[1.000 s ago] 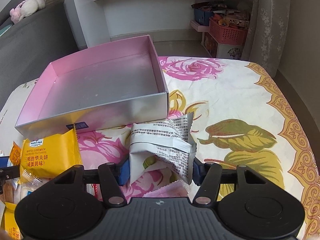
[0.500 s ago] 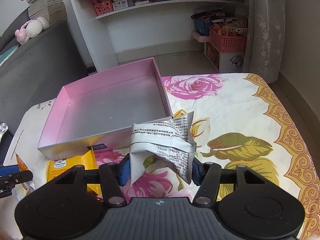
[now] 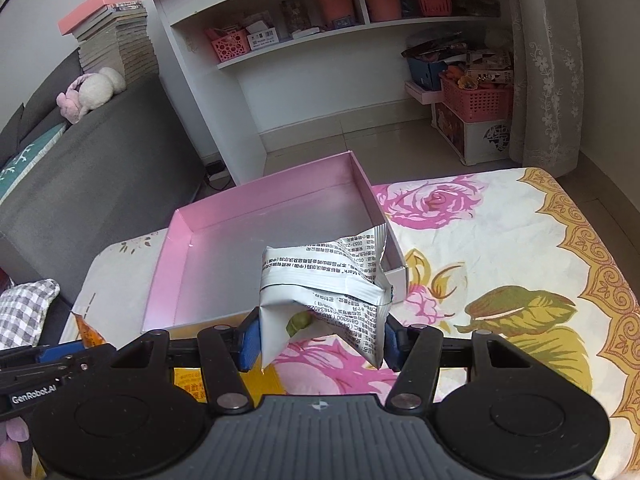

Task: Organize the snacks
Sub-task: 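Carry both packets over the pink box and open both grippers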

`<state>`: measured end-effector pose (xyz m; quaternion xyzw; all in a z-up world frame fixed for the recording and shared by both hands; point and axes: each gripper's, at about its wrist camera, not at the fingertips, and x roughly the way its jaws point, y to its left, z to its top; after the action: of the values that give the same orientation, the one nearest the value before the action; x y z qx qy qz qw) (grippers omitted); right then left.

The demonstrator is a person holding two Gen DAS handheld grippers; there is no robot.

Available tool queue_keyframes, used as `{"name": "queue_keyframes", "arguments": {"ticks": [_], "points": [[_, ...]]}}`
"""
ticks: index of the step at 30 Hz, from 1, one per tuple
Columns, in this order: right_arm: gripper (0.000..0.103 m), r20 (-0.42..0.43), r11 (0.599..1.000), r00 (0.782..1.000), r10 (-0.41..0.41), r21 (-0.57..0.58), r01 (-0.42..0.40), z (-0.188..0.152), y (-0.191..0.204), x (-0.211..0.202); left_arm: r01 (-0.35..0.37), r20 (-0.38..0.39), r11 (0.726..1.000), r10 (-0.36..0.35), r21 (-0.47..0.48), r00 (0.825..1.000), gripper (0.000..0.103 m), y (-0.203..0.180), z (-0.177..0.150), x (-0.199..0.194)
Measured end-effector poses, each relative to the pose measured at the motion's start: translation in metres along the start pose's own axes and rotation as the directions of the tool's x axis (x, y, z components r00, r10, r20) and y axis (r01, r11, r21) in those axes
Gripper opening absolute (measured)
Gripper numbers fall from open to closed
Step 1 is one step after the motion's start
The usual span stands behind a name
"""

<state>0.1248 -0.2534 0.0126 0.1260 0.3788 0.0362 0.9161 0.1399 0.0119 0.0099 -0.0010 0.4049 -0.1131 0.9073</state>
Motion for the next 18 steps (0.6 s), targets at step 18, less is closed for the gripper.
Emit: {"name": "queue_keyframes", "arguments": {"ticks": [18], "points": [[0.05,0.04,1.0,0.999,0.005,-0.027,-0.004,0.026,0.005,0.058,-0.101,0.078,0.994,0.097,0.045,0.992,0.036,-0.032,0.044,0.076]]}}
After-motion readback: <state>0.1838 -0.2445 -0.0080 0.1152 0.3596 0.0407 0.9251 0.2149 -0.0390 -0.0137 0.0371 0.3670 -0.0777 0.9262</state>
